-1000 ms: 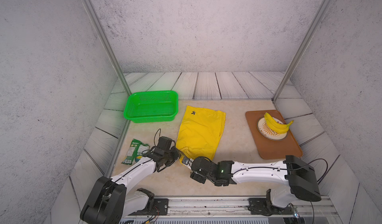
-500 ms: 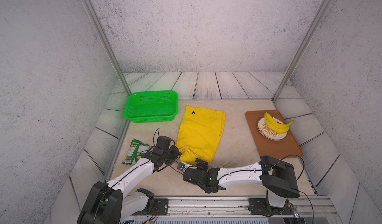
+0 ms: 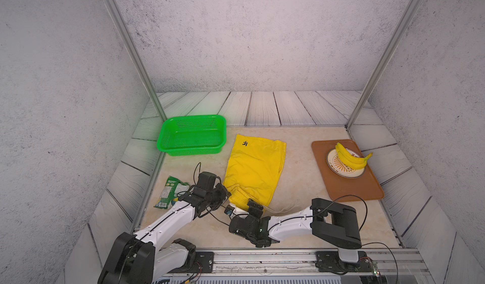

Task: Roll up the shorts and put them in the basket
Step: Roll the shorts at the center of the board.

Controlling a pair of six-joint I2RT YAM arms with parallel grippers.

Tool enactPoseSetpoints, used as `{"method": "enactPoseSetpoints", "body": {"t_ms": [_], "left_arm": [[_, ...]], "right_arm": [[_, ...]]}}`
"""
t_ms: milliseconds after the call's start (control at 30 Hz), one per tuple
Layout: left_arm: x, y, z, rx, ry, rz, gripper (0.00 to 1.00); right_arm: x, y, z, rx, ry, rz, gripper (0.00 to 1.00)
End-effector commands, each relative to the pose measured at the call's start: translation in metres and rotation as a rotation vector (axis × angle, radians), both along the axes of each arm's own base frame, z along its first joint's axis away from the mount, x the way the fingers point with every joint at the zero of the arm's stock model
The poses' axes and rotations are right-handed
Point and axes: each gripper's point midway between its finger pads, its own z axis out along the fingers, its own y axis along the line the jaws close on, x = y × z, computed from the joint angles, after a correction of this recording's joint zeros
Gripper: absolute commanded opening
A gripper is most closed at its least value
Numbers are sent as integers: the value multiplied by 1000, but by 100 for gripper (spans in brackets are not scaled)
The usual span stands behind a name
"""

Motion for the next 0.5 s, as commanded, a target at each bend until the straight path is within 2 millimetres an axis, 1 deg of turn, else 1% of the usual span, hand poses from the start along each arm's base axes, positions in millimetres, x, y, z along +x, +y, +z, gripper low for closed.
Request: {"method": "enactPoseSetpoints", "body": {"t_ms": [0,100,133,200,333,367,400,467], "left_arm": [[-1,3,2,-27,-6,15,0],[-3,9,-5,-24,8,40,0],[-4,11,-7,-25,15,46,0],[-4,16,-10,-16,22,59,0],[-5,28,-16,27,33,93,0],[-5,32,-17,46,34,101,4],[-6,37,-18,69,38,110,17],[-6,43,-20,103,34,119,34]], "right_arm": [[12,-6,2,-14,-49,-41,54],[13,-10,-2,-36,-17,-26,32],[12,-11,-3,-40,-5,-22,29],[11,-14,-3,-51,17,-12,16],[1,-12,-1,-35,103,31,4],[-2,-11,0,-27,130,40,3],[-6,-10,0,-21,174,60,1],[-12,-9,0,-17,244,88,0]]}}
